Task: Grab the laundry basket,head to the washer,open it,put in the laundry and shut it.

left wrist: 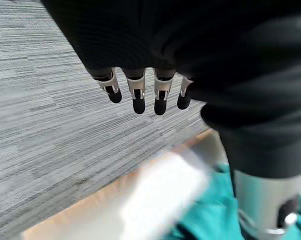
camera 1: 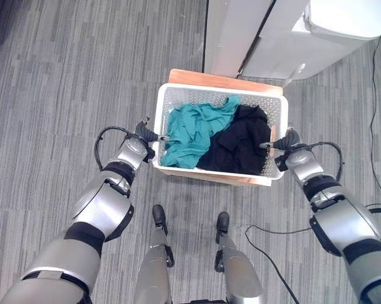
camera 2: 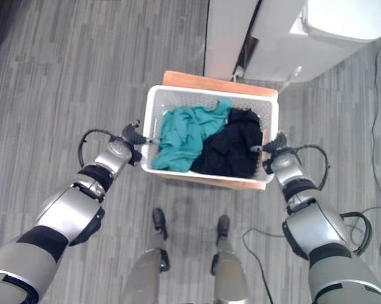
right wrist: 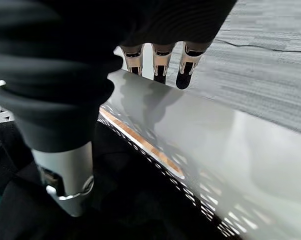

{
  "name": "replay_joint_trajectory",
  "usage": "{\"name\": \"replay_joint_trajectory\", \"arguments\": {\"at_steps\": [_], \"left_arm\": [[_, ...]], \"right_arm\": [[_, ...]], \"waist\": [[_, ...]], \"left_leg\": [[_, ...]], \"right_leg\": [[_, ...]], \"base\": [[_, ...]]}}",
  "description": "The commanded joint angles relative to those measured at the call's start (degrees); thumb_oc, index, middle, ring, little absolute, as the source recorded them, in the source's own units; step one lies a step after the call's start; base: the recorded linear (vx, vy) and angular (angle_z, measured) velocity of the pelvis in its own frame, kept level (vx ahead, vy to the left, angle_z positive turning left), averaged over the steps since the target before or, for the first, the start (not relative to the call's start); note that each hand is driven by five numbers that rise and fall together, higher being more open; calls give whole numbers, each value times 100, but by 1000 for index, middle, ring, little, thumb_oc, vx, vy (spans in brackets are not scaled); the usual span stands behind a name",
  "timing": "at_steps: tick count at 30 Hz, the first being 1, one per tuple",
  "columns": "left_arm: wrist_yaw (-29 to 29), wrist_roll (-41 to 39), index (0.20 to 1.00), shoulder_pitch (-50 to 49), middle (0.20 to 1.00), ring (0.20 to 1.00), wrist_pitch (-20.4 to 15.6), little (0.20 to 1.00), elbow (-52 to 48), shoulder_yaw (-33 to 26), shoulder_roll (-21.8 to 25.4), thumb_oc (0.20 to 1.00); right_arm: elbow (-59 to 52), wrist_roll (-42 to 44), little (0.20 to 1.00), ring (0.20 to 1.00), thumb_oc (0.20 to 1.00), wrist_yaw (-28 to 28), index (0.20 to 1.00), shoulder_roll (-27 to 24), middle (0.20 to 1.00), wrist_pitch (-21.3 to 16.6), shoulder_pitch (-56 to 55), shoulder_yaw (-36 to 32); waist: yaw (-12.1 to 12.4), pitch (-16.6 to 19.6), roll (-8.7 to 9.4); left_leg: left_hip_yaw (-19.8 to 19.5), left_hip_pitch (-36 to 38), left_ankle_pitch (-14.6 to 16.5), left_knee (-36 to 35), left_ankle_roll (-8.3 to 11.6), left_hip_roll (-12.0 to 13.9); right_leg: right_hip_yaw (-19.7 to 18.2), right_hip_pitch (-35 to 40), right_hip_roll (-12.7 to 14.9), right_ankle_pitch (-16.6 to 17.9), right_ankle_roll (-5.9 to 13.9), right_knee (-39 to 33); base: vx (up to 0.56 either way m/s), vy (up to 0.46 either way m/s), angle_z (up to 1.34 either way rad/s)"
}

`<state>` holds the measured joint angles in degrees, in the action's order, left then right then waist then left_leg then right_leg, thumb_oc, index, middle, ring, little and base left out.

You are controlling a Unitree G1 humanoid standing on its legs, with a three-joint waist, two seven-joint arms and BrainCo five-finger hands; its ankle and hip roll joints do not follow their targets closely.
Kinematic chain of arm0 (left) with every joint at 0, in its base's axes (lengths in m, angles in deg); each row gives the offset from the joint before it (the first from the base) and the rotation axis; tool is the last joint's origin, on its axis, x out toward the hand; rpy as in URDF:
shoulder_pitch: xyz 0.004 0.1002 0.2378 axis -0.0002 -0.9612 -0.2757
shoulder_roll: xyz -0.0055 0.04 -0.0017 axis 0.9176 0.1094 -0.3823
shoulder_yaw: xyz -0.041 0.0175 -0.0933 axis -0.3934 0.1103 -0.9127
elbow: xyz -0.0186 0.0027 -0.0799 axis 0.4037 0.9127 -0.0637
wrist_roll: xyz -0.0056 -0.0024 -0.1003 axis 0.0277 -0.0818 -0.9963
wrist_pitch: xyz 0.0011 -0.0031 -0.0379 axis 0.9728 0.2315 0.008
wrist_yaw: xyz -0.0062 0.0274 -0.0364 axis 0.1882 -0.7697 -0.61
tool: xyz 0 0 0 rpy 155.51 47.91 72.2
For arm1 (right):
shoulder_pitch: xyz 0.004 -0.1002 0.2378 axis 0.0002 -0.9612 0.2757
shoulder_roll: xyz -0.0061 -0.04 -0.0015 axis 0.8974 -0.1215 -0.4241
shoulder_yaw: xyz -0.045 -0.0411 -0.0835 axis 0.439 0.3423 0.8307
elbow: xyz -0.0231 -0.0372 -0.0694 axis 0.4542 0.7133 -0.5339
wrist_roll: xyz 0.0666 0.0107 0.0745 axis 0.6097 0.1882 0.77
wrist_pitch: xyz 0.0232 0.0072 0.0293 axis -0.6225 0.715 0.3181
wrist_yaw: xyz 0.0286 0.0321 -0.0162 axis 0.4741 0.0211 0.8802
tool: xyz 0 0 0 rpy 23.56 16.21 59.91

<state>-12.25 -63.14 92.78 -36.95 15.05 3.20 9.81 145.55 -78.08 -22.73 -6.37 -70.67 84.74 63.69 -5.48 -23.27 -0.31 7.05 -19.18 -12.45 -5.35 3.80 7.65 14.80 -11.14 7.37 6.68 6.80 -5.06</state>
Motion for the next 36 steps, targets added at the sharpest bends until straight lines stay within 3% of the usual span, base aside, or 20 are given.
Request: {"name": "replay_joint_trajectory", "arguments": {"at_steps": [1,11,26,27,28,31,32,33,36], "left_arm": [[40,-37,1000,977,1000,1000,-144,1000,710,326,144,1000],[53,373,1000,1114,1000,1000,-103,1000,806,601,320,1000],[25,543,1000,727,1000,1000,-108,1000,830,747,189,1000],[60,494,369,745,369,369,-105,369,849,740,213,369],[70,498,200,775,200,200,-94,200,868,763,240,200],[52,558,200,798,200,200,-56,200,938,834,337,200],[46,799,200,828,200,200,-11,200,1011,993,421,200],[61,958,200,834,200,200,-28,200,1004,1106,459,200],[64,1128,200,839,200,200,-43,200,972,1206,503,200]], "right_arm": [[238,-231,1000,1000,1000,79,1000,206,1000,-53,578,197],[637,-142,1000,1000,1000,145,1000,315,1000,-81,632,238],[982,544,1000,1000,1000,-14,1000,219,1000,-139,649,-155],[1023,580,1000,1000,1000,17,1000,235,1000,-127,692,-124],[1051,607,1000,1000,1000,63,1000,250,1000,-119,720,-95],[1097,660,1000,1000,1000,133,1000,284,1000,-90,779,-36],[1107,713,420,420,420,195,420,312,420,-83,815,27],[1089,707,200,200,200,195,200,331,200,-91,848,70],[1081,682,200,200,200,210,200,346,200,-109,864,120]], "waist": [[22,-14,192],[-14,-51,237],[6,-162,201],[11,-185,211],[6,-196,219],[2,-196,244],[-4,-193,272],[-6,-193,288],[0,-198,303]], "left_leg": [[130,187,449,35,297,374],[172,91,466,35,295,399],[160,-123,473,35,271,324],[159,-136,474,35,263,311],[159,-146,468,35,262,308],[159,-174,466,35,264,298],[156,-192,468,35,256,302],[159,-197,469,35,252,302],[156,-199,473,35,243,298]], "right_leg": [[56,-423,453,-126,268,294],[48,-556,431,-112,280,326],[85,-694,456,-30,297,228],[69,-716,453,-23,299,230],[71,-722,454,-17,301,231],[75,-744,451,-5,306,219],[61,-760,445,11,312,206],[43,-772,441,25,314,205],[35,-778,437,32,314,198]], "base": [[35,-9,-1],[28,0,-1],[3,-1,0],[0,0,0],[0,0,0],[0,0,0],[0,0,0],[0,0,0],[-6,5,-3]]}}
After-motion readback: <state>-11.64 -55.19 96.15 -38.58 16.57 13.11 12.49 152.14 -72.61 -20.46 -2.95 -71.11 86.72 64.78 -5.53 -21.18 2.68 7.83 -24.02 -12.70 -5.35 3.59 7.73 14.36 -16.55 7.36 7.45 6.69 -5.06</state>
